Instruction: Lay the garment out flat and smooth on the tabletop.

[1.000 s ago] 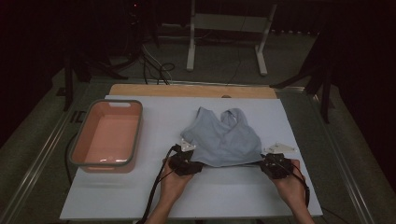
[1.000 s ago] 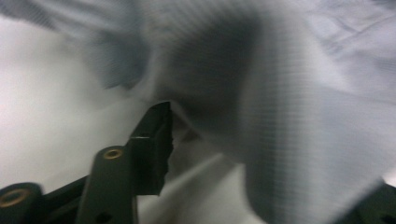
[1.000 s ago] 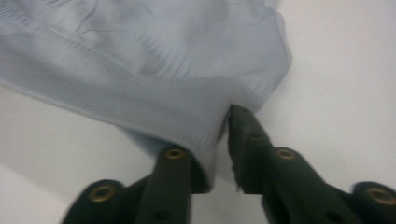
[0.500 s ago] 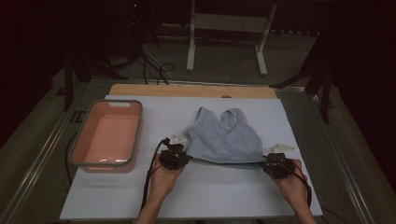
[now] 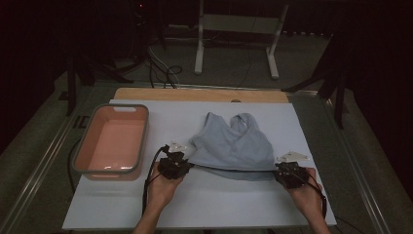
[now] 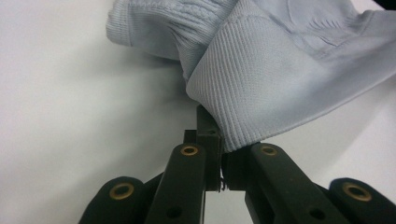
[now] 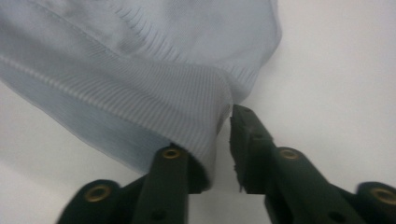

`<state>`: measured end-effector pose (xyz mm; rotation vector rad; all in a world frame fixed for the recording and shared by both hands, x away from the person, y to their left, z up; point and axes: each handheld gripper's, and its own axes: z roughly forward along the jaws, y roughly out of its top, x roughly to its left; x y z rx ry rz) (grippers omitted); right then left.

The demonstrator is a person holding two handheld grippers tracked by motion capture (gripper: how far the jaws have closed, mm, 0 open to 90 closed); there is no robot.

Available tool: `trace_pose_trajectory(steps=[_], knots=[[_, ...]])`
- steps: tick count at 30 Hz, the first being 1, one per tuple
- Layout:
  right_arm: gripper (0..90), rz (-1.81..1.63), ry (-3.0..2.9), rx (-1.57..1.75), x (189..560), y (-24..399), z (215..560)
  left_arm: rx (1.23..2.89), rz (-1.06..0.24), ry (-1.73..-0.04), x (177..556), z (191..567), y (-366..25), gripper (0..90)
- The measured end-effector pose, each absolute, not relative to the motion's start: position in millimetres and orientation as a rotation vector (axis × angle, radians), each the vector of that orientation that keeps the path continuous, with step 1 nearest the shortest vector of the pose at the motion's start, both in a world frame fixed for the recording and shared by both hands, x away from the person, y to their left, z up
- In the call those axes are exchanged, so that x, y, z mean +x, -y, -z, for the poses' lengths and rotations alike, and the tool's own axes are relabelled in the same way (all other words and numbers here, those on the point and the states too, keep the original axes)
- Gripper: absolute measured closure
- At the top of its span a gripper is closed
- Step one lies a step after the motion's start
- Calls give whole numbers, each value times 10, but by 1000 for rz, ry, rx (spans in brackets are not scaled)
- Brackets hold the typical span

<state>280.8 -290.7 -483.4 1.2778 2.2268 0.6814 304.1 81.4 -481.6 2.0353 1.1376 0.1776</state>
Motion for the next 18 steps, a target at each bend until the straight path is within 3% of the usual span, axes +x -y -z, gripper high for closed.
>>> trace_pose_trajectory(steps=[8,15,18], knots=[[662,-681,-2284,1323,2771,2934,4955,2052,-146,-1137,2991,4888,-814,879],[863,-683,-2336,1316,2754,2940,4944,2061,-95,-1115,2932,4886,-848,884],[872,-695,-2327,1299,2728,2960,4887,2059,-71,-1102,2902,4873,-867,884]])
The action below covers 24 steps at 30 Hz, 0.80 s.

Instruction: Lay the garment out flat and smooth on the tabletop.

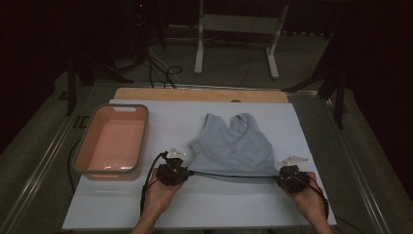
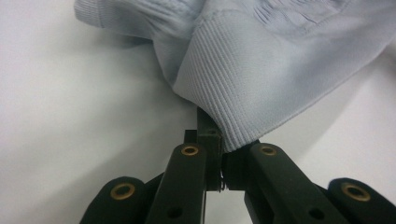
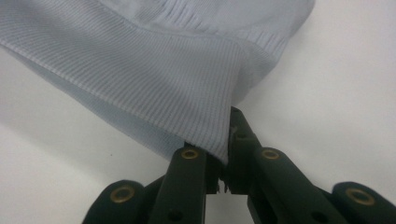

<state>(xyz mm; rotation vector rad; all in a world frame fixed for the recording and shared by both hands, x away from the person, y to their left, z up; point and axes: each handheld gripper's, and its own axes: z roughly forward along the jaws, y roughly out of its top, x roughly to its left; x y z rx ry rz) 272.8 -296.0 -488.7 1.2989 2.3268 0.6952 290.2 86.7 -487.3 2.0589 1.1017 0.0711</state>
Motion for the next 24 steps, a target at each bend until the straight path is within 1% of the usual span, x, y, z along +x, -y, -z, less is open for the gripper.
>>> trace_pose_trajectory(steps=[9,24], knots=[[872,-749,-2325,1312,2610,3062,4827,2066,9,-1084,2797,4906,-880,885],[869,-756,-2359,1274,2443,3108,4849,2119,46,-1050,2582,4989,-820,880]])
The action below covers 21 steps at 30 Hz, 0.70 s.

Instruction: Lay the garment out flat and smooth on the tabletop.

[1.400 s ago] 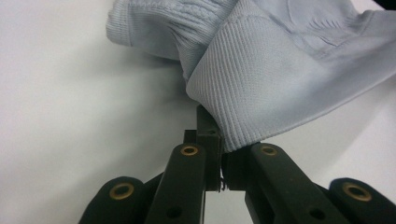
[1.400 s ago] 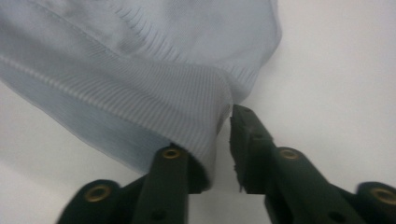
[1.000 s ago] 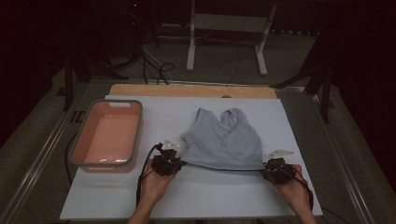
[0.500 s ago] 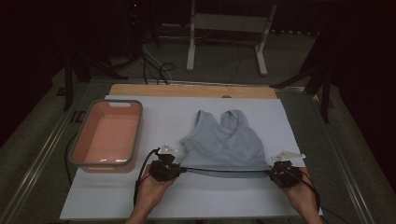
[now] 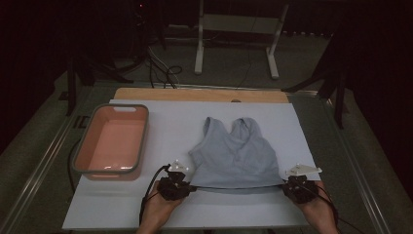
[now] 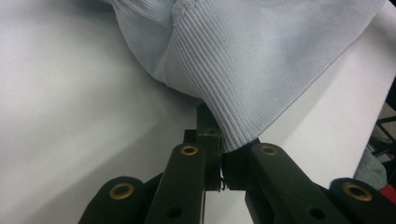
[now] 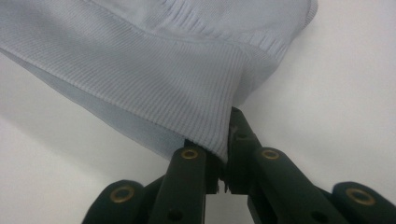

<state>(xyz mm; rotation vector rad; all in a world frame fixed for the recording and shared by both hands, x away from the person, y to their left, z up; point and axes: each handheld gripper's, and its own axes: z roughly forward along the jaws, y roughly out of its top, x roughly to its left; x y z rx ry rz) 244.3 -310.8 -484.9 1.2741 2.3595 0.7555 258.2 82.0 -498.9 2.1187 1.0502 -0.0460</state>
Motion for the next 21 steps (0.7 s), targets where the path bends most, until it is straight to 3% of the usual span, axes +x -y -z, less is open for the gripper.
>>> trace_pose_trajectory(steps=[18,21], knots=[[870,-752,-2375,1252,2363,3131,4858,2163,72,-1000,2425,5011,-775,876],[869,-751,-2380,1245,2350,3127,4860,2162,60,-997,2398,4990,-789,821]])
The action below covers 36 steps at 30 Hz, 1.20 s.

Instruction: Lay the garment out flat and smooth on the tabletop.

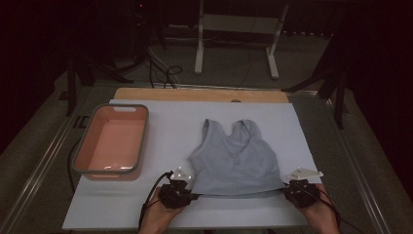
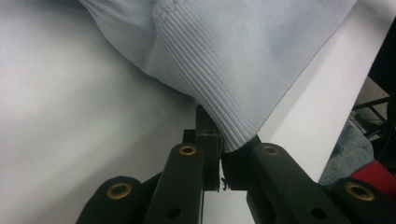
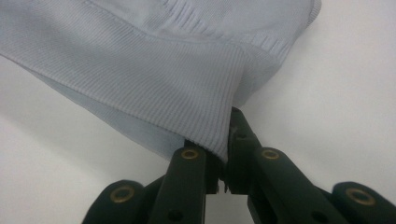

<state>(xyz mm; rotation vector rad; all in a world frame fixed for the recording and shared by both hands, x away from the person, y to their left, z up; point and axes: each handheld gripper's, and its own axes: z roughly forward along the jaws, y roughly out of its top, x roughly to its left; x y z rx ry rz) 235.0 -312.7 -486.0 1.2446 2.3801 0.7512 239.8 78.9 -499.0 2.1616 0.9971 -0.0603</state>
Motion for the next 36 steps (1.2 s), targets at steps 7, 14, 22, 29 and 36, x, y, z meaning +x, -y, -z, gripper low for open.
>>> trace_pose_trajectory(steps=[7,14,22,29,36], knots=[[869,-752,-2379,1243,2354,3119,4857,2078,19,-993,2347,4829,-922,541],[869,-756,-2381,1240,2356,3113,4848,2006,-38,-976,2353,4671,-1030,459],[869,-754,-2382,1238,2354,3110,4850,1976,-115,-998,2583,4582,-971,412],[868,-756,-2381,1243,2354,3113,4853,1991,-143,-1052,2862,4701,-772,355],[866,-753,-2383,1241,2348,3105,4857,2025,-181,-1151,3065,4844,-607,334]])
